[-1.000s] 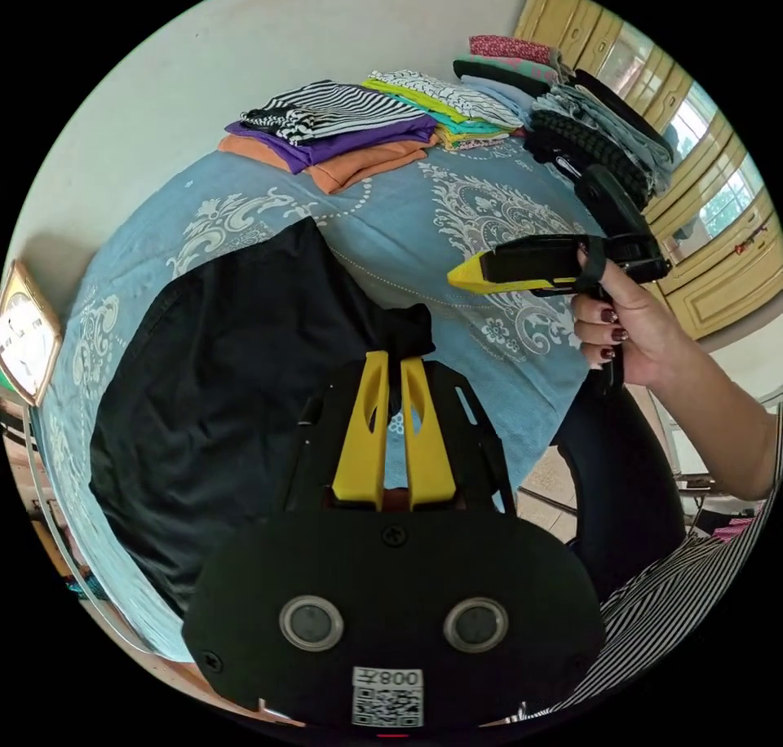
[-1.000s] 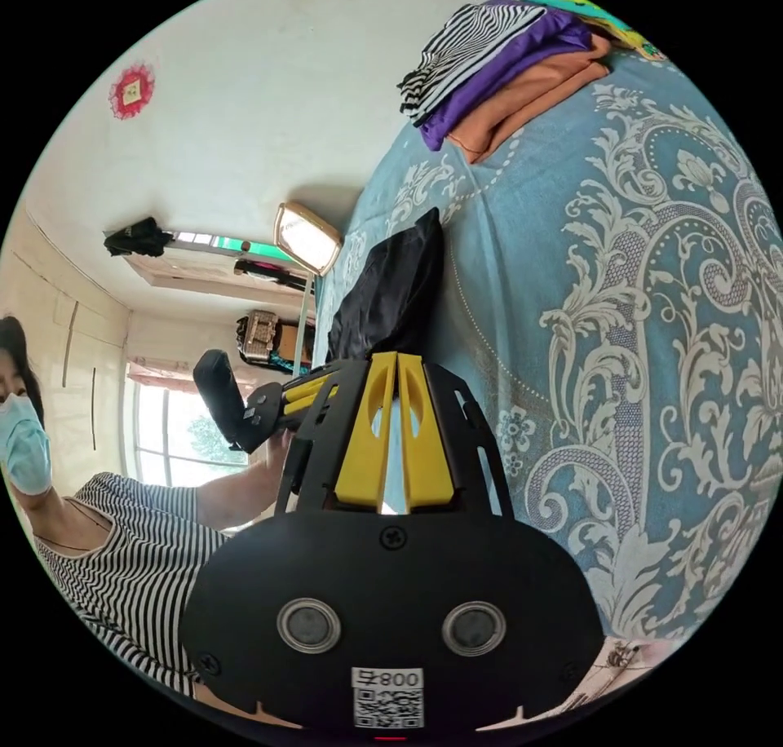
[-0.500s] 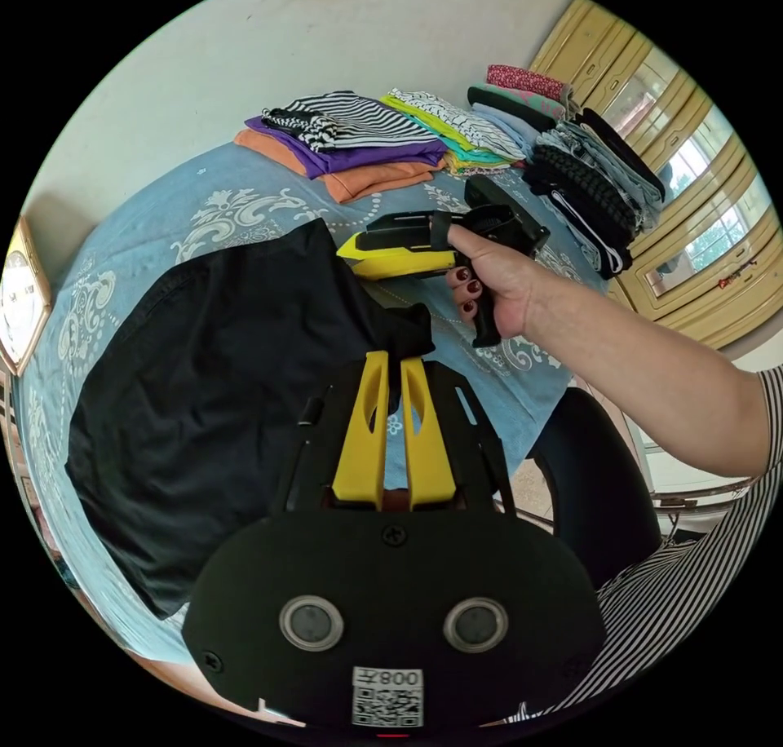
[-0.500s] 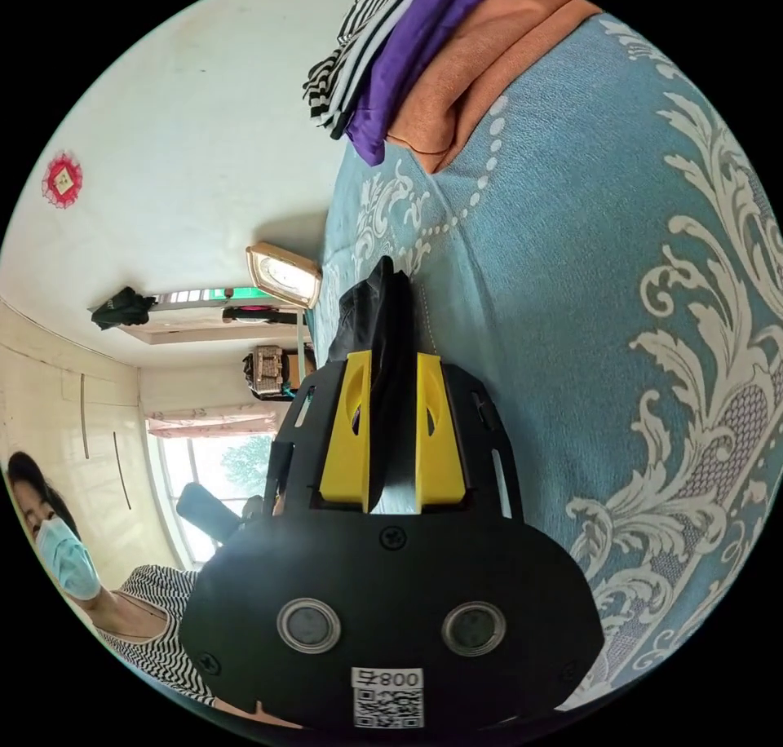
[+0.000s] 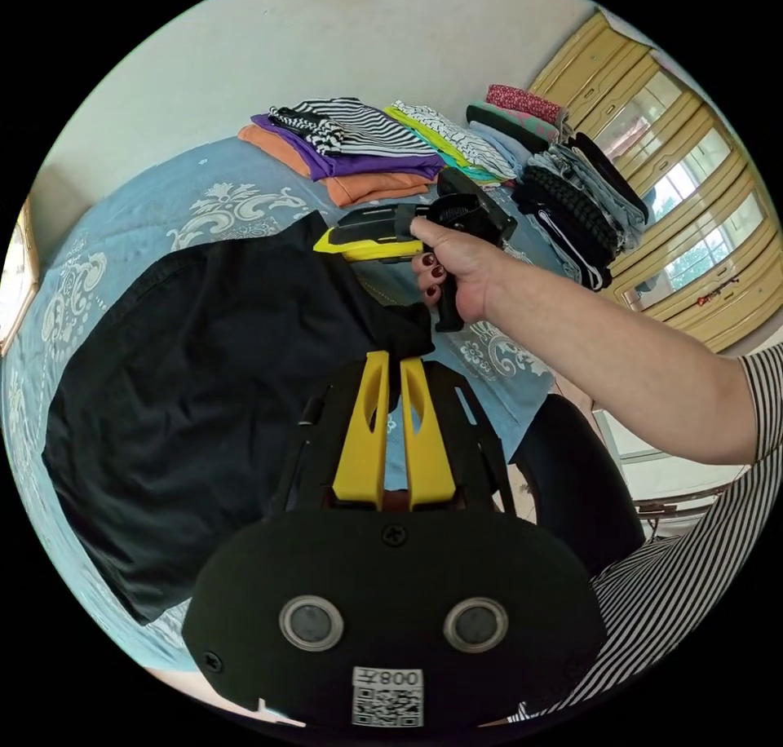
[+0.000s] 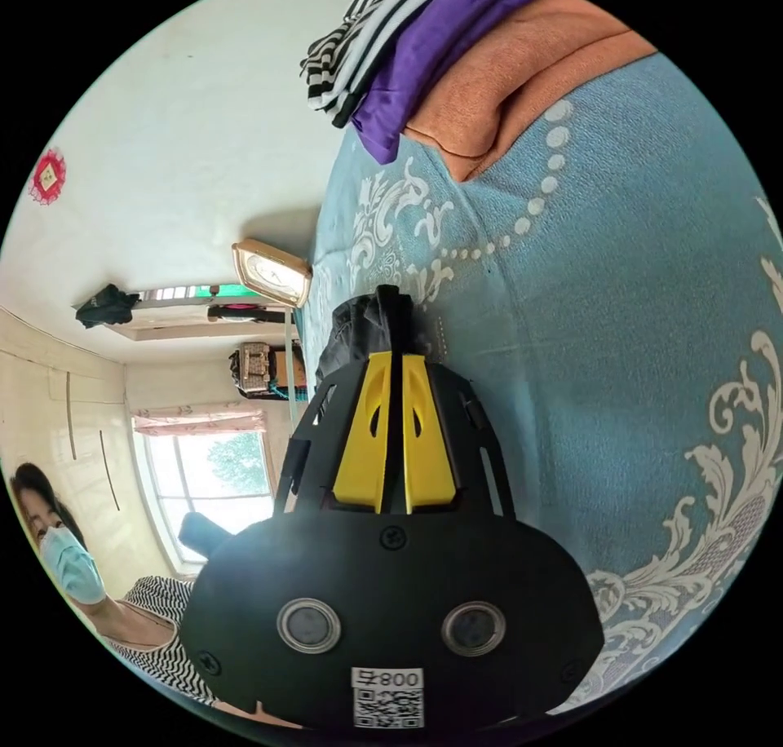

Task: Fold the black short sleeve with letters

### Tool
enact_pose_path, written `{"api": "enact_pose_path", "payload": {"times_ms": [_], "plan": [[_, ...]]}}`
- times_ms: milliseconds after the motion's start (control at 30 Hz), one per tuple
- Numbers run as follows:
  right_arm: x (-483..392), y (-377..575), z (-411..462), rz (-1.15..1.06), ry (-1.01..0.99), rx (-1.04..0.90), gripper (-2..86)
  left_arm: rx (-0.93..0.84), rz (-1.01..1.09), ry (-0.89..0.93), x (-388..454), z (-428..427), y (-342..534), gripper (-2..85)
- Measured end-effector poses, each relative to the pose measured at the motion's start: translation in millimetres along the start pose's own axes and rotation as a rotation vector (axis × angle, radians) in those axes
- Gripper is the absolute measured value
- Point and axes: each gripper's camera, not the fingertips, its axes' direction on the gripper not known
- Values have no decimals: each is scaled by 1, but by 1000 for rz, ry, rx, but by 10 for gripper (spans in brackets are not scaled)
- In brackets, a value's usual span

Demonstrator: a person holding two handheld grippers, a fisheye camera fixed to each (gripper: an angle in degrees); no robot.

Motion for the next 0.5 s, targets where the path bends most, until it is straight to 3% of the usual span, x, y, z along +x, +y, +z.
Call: {"api": "enact_pose_path", "payload": {"times_ms": [233,500], "plan": [[-75,5,49,-131,-42,-1,18,140,-87,57,-60,-85,59,18],[-194,16,173,-316,-58,-76,16,321,-334,90,-165,-193,165,15]]}}
